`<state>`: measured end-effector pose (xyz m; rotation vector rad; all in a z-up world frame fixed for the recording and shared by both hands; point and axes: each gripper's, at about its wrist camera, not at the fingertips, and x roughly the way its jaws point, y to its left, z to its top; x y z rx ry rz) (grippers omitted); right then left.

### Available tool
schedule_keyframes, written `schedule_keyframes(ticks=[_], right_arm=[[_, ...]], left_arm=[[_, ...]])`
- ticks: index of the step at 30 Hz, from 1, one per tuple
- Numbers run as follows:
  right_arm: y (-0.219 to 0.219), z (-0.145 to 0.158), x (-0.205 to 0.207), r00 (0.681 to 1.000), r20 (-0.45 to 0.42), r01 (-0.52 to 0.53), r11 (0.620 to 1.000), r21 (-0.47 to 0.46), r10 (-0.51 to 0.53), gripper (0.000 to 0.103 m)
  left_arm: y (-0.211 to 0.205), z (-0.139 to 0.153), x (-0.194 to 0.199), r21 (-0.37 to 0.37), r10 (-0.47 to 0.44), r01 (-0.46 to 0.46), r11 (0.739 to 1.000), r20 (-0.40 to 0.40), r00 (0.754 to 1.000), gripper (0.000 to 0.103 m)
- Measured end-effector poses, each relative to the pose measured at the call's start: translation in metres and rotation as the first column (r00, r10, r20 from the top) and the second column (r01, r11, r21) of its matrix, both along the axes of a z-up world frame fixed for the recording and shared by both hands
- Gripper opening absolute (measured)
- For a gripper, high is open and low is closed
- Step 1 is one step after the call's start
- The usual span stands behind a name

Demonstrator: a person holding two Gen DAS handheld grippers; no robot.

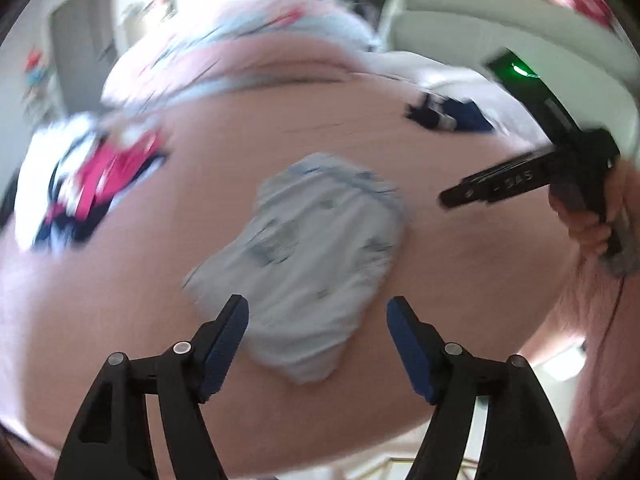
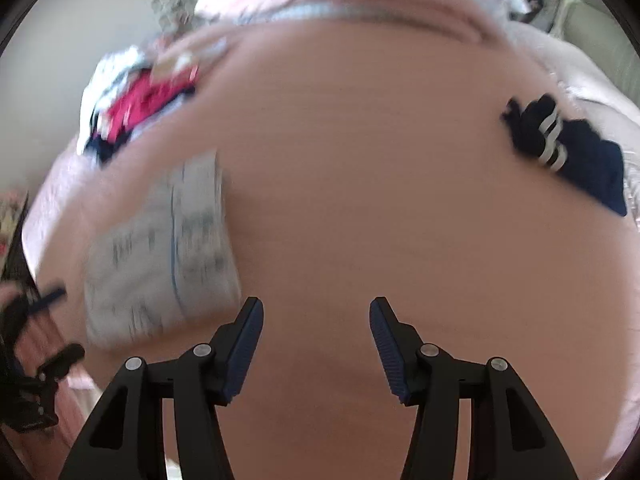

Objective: Fold clothes

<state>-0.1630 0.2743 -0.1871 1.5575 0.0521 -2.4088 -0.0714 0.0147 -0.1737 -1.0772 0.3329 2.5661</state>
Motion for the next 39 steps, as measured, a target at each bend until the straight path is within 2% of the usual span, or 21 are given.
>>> schedule_keyframes(ticks=[2, 4, 7, 9, 10, 13, 15, 17, 19, 20, 22, 24, 26, 27, 28, 30, 31, 34, 36, 38, 39], right_arm=[[-0.011, -0.005, 0.006, 0.998, 0.010, -0.056, 0.997, 0.048, 0.055, 0.054], [-0.017, -0.007, 0.008, 0.996, 0.026, -0.090, 0.996, 0.022, 0.089, 0.054], [-0.035, -0.013, 0.016, 0.980, 0.045, -0.193, 0.981, -0.016, 0.194, 0.054], [-0.048, -0.016, 0.017, 0.970, 0.041, -0.239, 0.971, 0.005, 0.239, 0.054], [-0.050, -0.017, 0.015, 0.971, 0.039, -0.238, 0.971, 0.013, 0.237, 0.054], [-0.048, -0.021, 0.000, 0.983, 0.057, -0.173, 0.984, -0.045, 0.175, 0.054], [-0.042, -0.023, -0.008, 0.990, 0.068, -0.121, 0.989, -0.090, 0.127, 0.054], [-0.042, -0.021, -0.012, 0.993, 0.050, -0.104, 0.990, -0.099, 0.109, 0.054], [-0.042, -0.019, -0.016, 0.995, 0.031, -0.088, 0.990, -0.110, 0.092, 0.054], [-0.043, -0.016, -0.019, 0.996, 0.021, -0.085, 0.989, -0.119, 0.088, 0.054], [-0.048, -0.011, -0.023, 0.996, 0.007, -0.083, 0.986, -0.145, 0.085, 0.054], [-0.050, -0.008, -0.022, 0.996, 0.003, -0.084, 0.983, -0.164, 0.086, 0.054], [-0.053, -0.011, -0.018, 0.996, 0.012, -0.083, 0.982, -0.170, 0.087, 0.054], [-0.056, -0.014, -0.018, 0.996, 0.026, -0.085, 0.982, -0.170, 0.091, 0.054], [-0.058, -0.018, -0.018, 0.995, 0.037, -0.089, 0.982, -0.166, 0.096, 0.054], [-0.062, -0.024, -0.017, 0.993, 0.051, -0.098, 0.985, -0.141, 0.106, 0.054], [-0.065, -0.027, -0.016, 0.992, 0.054, -0.104, 0.987, -0.125, 0.111, 0.055], [-0.070, -0.029, -0.015, 0.991, 0.042, -0.119, 0.987, -0.106, 0.124, 0.056], [-0.066, -0.029, -0.013, 0.992, 0.042, -0.110, 0.987, -0.117, 0.115, 0.056], [-0.060, -0.026, -0.011, 0.993, 0.046, -0.096, 0.983, -0.155, 0.105, 0.056], [-0.057, -0.024, -0.011, 0.994, 0.049, -0.089, 0.978, -0.189, 0.100, 0.056]], left_arm=[[0.021, -0.012, -0.002, -0.117, -0.051, 0.047, 0.992, -0.025, 0.998, 0.070], [0.034, -0.026, -0.006, -0.228, -0.094, 0.086, 0.970, -0.025, 0.995, 0.070], [0.042, -0.039, -0.013, -0.316, -0.152, 0.134, 0.939, -0.033, 0.988, 0.070], [0.042, -0.038, -0.023, -0.307, -0.141, 0.129, 0.943, -0.018, 0.990, 0.047], [0.041, -0.037, -0.028, -0.306, -0.119, 0.109, 0.946, -0.015, 0.993, 0.026], [0.029, -0.029, -0.045, -0.199, -0.061, 0.069, 0.978, 0.044, 0.997, 0.019], [0.007, -0.015, -0.055, -0.028, -0.013, 0.016, 0.999, 0.102, 0.995, 0.015], [-0.024, -0.003, -0.066, 0.181, 0.041, -0.074, 0.981, 0.176, 0.984, 0.013], [-0.059, 0.007, -0.077, 0.390, 0.084, -0.185, 0.902, 0.261, 0.962, 0.013], [-0.077, 0.011, -0.081, 0.489, 0.098, -0.245, 0.837, 0.308, 0.947, 0.013], [-0.120, 0.006, -0.084, 0.680, 0.105, -0.381, 0.626, 0.410, 0.906, 0.013], [-0.158, -0.012, -0.082, 0.767, 0.105, -0.487, 0.417, 0.492, 0.864, 0.013], [-0.198, -0.035, -0.079, 0.796, 0.102, -0.576, 0.187, 0.568, 0.817, 0.013], [-0.218, -0.049, -0.076, 0.783, 0.123, -0.614, 0.096, 0.603, 0.788, 0.013], [-0.233, -0.059, -0.075, 0.771, 0.143, -0.635, 0.042, 0.624, 0.768, 0.013], [-0.255, -0.072, -0.080, 0.754, 0.152, -0.657, -0.010, 0.650, 0.744, 0.013], [-0.264, -0.077, -0.081, 0.730, 0.170, -0.683, -0.011, 0.674, 0.719, 0.013], [-0.284, -0.083, -0.084, 0.684, 0.182, -0.729, 0.015, 0.715, 0.675, 0.021], [-0.290, -0.072, -0.074, 0.685, 0.221, -0.726, 0.060, 0.700, 0.679, 0.029], [-0.287, -0.061, -0.061, 0.694, 0.243, -0.712, 0.103, 0.677, 0.695, 0.053], [-0.285, -0.056, -0.053, 0.700, 0.253, -0.704, 0.122, 0.664, 0.704, 0.056]])
